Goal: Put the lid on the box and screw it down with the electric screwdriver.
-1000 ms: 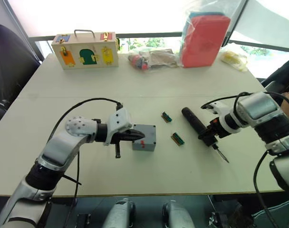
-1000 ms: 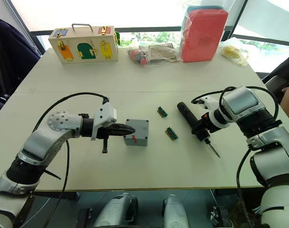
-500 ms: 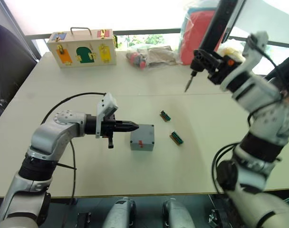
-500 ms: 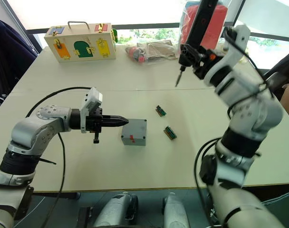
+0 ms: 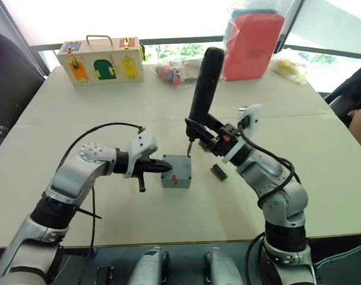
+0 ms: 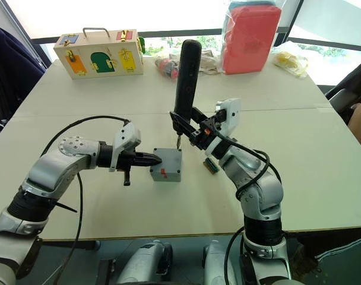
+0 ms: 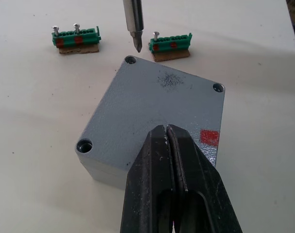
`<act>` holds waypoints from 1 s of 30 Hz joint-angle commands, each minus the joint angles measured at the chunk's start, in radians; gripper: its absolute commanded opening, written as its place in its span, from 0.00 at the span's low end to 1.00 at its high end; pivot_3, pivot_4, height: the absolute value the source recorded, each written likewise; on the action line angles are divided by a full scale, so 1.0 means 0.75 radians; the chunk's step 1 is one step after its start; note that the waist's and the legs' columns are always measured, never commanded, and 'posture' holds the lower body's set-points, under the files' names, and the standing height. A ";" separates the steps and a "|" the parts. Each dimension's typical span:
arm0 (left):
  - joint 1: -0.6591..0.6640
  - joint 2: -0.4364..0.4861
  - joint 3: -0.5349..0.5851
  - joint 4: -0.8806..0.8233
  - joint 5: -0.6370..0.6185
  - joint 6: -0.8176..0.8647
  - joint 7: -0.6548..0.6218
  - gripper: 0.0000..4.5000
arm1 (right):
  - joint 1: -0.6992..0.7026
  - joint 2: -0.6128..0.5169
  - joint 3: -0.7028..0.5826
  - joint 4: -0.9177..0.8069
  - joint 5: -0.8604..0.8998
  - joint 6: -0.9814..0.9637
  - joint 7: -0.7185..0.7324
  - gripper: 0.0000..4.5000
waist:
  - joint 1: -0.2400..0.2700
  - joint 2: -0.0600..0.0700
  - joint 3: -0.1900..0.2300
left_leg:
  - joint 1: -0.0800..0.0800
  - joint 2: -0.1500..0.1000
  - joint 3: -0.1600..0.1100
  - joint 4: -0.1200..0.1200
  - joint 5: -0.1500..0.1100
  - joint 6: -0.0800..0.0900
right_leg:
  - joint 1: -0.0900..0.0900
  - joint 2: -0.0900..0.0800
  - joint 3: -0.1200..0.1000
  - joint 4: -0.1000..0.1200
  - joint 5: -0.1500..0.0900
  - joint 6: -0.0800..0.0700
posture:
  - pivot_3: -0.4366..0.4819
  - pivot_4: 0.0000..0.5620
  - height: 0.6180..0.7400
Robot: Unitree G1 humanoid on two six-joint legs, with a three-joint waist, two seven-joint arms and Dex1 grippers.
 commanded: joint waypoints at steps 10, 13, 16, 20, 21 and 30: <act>0.018 -0.014 -0.023 0.000 0.034 -0.018 -0.013 0.00 | 0.036 -0.038 0.065 0.047 -0.079 -0.205 0.011 0.39 | 0.001 0.000 0.000 | 0.001 0.000 0.000 0.000 0.000 0.000 | 0.001 0.000 0.000 0.000 0.000 0.000 | 0.48 0.27 1.00; 0.025 -0.012 -0.026 -0.003 0.039 -0.014 -0.010 0.00 | 0.042 -0.047 0.062 0.047 -0.071 -0.208 0.011 0.39 | 0.000 0.000 0.000 | 0.002 0.000 0.000 0.000 0.000 0.000 | 0.001 0.000 0.000 0.000 0.000 0.000 | 0.48 0.27 1.00; 0.032 -0.011 -0.031 -0.005 0.044 -0.014 -0.007 0.00 | 0.044 -0.053 0.063 0.046 -0.068 -0.206 0.012 0.39 | 0.001 -0.001 0.000 | 0.003 0.000 0.000 0.000 0.000 0.000 | 0.003 0.000 0.000 0.000 0.000 0.000 | 0.48 0.27 1.00; 0.034 -0.011 -0.038 -0.001 0.052 -0.017 -0.006 0.00 | 0.070 -0.065 0.105 0.070 -0.095 -0.214 0.028 0.39 | 0.001 -0.001 -0.001 | 0.004 0.000 0.000 0.000 0.000 0.000 | 0.003 0.000 0.000 0.000 0.000 0.000 | 0.48 0.27 1.00; 0.035 -0.010 -0.041 0.003 0.055 -0.018 -0.008 0.00 | 0.083 -0.068 0.122 0.083 -0.109 -0.221 0.032 0.39 | 0.001 -0.001 -0.001 | 0.004 0.000 0.000 0.000 0.000 0.000 | 0.004 0.000 0.000 0.000 0.000 0.000 | 0.48 0.27 1.00; 0.054 -0.030 -0.059 0.064 0.082 -0.039 -0.002 0.00 | 0.155 -0.078 0.233 0.182 -0.216 -0.258 0.028 0.39 | 0.000 -0.003 -0.006 | 0.036 0.000 0.000 -0.003 -0.008 0.013 | 0.035 0.000 0.000 -0.007 -0.006 -0.001 | 0.48 0.27 1.00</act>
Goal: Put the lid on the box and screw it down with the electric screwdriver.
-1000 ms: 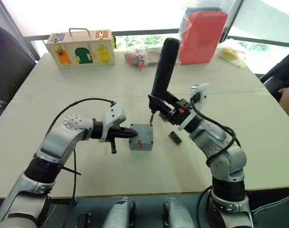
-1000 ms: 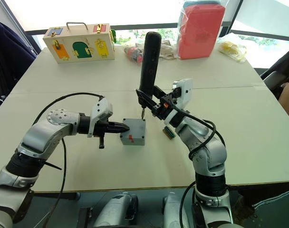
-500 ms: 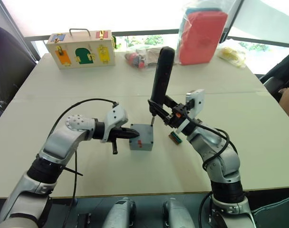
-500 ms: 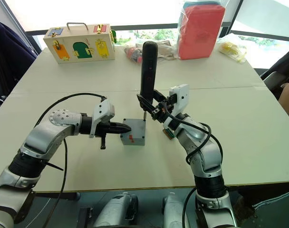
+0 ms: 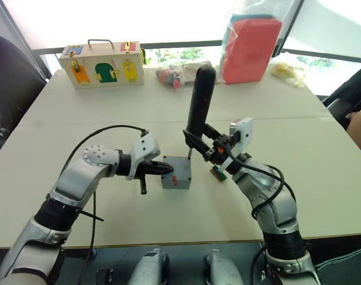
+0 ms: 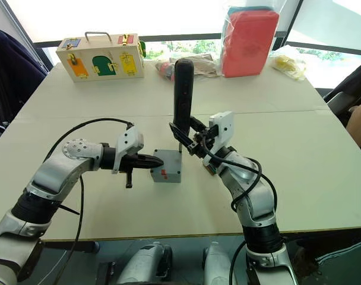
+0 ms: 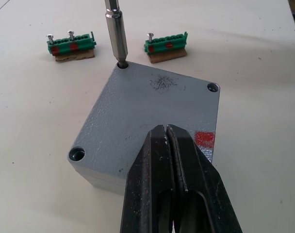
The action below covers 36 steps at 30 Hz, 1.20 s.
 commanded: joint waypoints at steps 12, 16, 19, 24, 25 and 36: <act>0.064 -0.011 -0.044 -0.021 0.036 0.039 0.031 0.00 | 0.075 0.068 0.055 0.127 -0.035 0.000 -0.056 0.39 | 0.000 -0.002 -0.026 | 0.004 0.001 -0.001 -0.003 -0.001 0.000 | 0.002 0.000 0.000 -0.004 -0.001 -0.001 | 0.48 0.27 1.00; 0.078 -0.007 -0.046 -0.039 0.036 0.042 0.037 0.00 | 0.105 0.074 0.076 0.101 -0.030 -0.020 -0.048 0.39 | 0.000 -0.002 -0.029 | 0.004 0.001 -0.001 -0.004 -0.001 0.000 | 0.002 0.000 0.000 -0.005 -0.001 -0.001 | 0.48 0.27 1.00; 0.087 -0.006 -0.046 -0.051 0.036 0.042 0.039 0.00 | 0.125 0.062 0.094 0.116 -0.059 -0.027 -0.052 0.39 | -0.001 -0.001 -0.030 | 0.005 0.001 -0.001 -0.005 -0.001 0.000 | 0.002 0.000 0.000 -0.006 -0.001 -0.001 | 0.48 0.27 1.00; 0.101 -0.003 -0.046 -0.064 0.039 0.038 0.037 0.00 | 0.128 0.055 0.097 0.134 -0.072 -0.010 -0.061 0.39 | -0.001 -0.001 -0.033 | 0.010 0.001 -0.001 -0.010 -0.001 0.000 | 0.005 0.000 0.000 -0.010 -0.001 -0.001 | 0.48 0.27 1.00; 0.102 -0.003 -0.045 -0.065 0.039 0.038 0.037 0.00 | 0.126 0.050 0.101 0.142 -0.082 -0.006 -0.064 0.39 | -0.001 -0.001 -0.033 | 0.014 0.001 -0.001 -0.013 -0.001 0.000 | 0.008 0.000 0.000 -0.012 -0.001 -0.001 | 0.48 0.27 1.00; 0.091 -0.009 -0.042 -0.071 0.046 0.056 0.037 0.00 | 0.134 0.054 0.097 0.158 -0.068 -0.007 -0.057 0.39 | 0.000 -0.001 -0.034 | 0.024 0.001 -0.001 -0.021 -0.001 0.000 | 0.015 -0.003 0.001 -0.016 -0.002 -0.003 | 0.48 0.27 1.00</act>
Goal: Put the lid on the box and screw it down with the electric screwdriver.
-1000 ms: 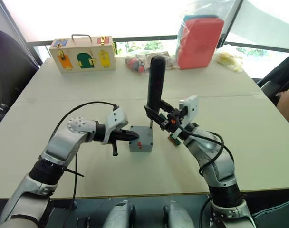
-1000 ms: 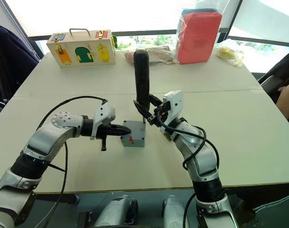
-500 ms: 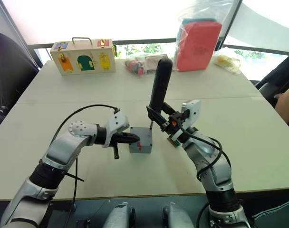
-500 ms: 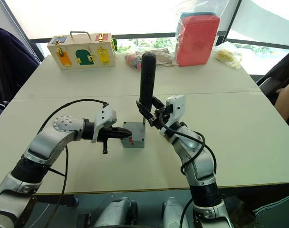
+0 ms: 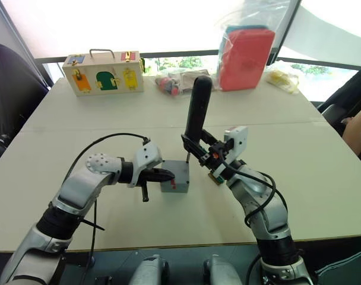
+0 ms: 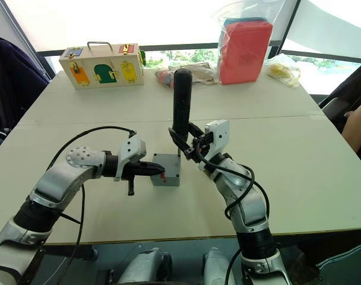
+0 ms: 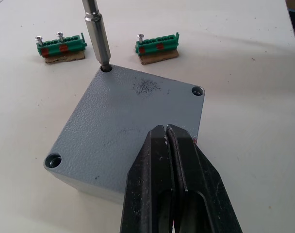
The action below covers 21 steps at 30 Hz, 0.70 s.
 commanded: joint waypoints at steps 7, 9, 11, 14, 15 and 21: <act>0.001 0.004 -0.034 0.015 0.027 0.031 0.004 0.00 | 0.049 -0.001 0.049 0.107 -0.014 0.076 0.007 0.39 | 0.000 0.000 0.000 | 0.000 0.000 0.000 -0.001 0.000 0.000 | 0.000 -0.001 0.000 0.000 0.000 0.000 | 0.48 0.27 1.00; -0.002 0.001 -0.034 0.020 0.028 0.030 0.005 0.00 | 0.045 -0.003 0.049 0.107 -0.016 0.074 0.008 0.39 | 0.000 0.000 0.000 | 0.000 0.000 0.000 -0.001 0.000 0.000 | 0.000 -0.002 0.000 0.000 0.000 0.000 | 0.48 0.27 1.00; -0.006 -0.002 -0.034 0.024 0.029 0.030 0.006 0.00 | 0.037 -0.006 0.044 0.100 -0.012 0.079 0.008 0.39 | 0.000 0.000 0.000 | 0.000 0.000 0.000 -0.001 0.000 0.000 | 0.000 -0.002 0.000 0.000 0.000 0.000 | 0.48 0.27 1.00; -0.008 -0.008 -0.036 0.032 0.033 0.024 0.009 0.00 | 0.024 -0.011 0.035 0.093 -0.006 0.083 0.011 0.39 | 0.000 0.000 0.000 | 0.000 0.000 0.000 -0.001 0.000 0.000 | 0.000 -0.002 0.000 0.000 0.000 0.000 | 0.48 0.27 1.00; -0.009 -0.015 -0.038 0.038 0.035 0.021 0.012 0.00 | 0.015 -0.013 0.030 0.087 -0.003 0.084 0.012 0.39 | 0.000 0.000 0.000 | 0.000 0.000 0.000 -0.001 0.000 0.000 | 0.000 -0.002 0.000 -0.001 0.000 -0.001 | 0.48 0.27 1.00; -0.007 -0.046 -0.056 0.075 0.067 -0.002 0.028 0.00 | -0.066 -0.052 -0.022 -0.013 0.047 0.116 0.026 0.39 | 0.002 0.000 0.000 | 0.000 0.000 0.000 -0.001 0.000 0.000 | -0.001 -0.003 0.000 -0.001 -0.002 -0.003 | 0.48 0.27 1.00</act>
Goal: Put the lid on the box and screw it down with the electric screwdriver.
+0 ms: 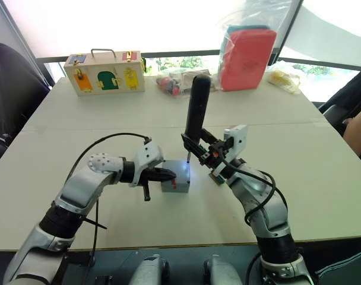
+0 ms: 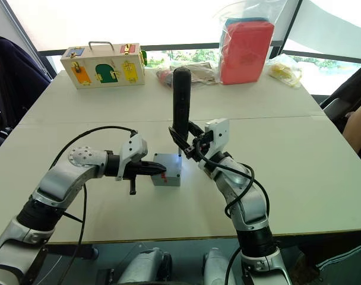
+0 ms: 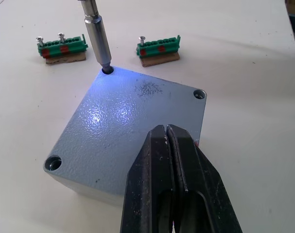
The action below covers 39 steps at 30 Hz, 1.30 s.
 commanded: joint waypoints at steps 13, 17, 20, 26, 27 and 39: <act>-0.120 -0.163 0.271 0.153 -0.146 0.164 0.214 0.00 | -0.577 -0.281 -0.432 -0.158 0.503 0.772 -0.169 0.39 | 0.001 0.003 0.009 | -0.024 0.000 -0.001 0.002 0.001 -0.002 | -0.018 0.000 -0.002 0.003 0.003 0.002 | 0.48 0.27 1.00; -0.208 -0.241 0.423 0.190 -0.231 0.123 0.287 0.00 | -0.664 -0.391 -0.537 -0.036 0.550 1.005 -0.259 0.39 | 0.002 -0.002 0.023 | -0.027 0.000 -0.001 0.004 0.002 -0.002 | -0.021 0.000 -0.003 0.004 0.004 0.001 | 0.48 0.27 1.00; -0.207 -0.138 0.332 0.086 -0.176 0.077 0.184 0.00 | -0.694 -0.591 -0.526 0.044 0.543 1.227 -0.230 0.39 | 0.006 -0.001 0.024 | -0.030 -0.002 0.000 0.003 0.002 -0.002 | -0.022 0.000 -0.004 0.002 0.004 0.001 | 0.48 0.27 1.00; -0.193 0.055 0.233 -0.125 -0.298 0.094 -0.139 0.00 | -0.662 -0.917 -0.498 0.326 0.838 1.671 -0.160 0.39 | 0.000 0.000 0.025 | -0.049 -0.002 0.002 0.005 0.006 -0.009 | -0.036 -0.003 -0.004 0.000 0.004 0.001 | 0.48 0.27 1.00; -0.199 0.077 0.216 -0.133 -0.304 0.112 -0.165 0.00 | -0.625 -0.981 -0.457 0.371 0.915 1.672 -0.157 0.39 | 0.003 0.000 0.025 | -0.050 -0.002 0.002 0.005 0.006 -0.009 | -0.037 -0.003 -0.003 -0.001 0.004 0.001 | 0.48 0.27 1.00; -0.110 0.194 0.074 -0.257 -0.185 0.024 -0.224 0.00 | -0.542 -1.120 -0.222 0.683 1.231 1.672 -0.429 0.39 | -0.001 0.003 0.035 | -0.049 0.002 0.004 0.014 0.002 0.001 | -0.036 0.000 -0.003 0.003 0.007 0.000 | 0.48 0.27 1.00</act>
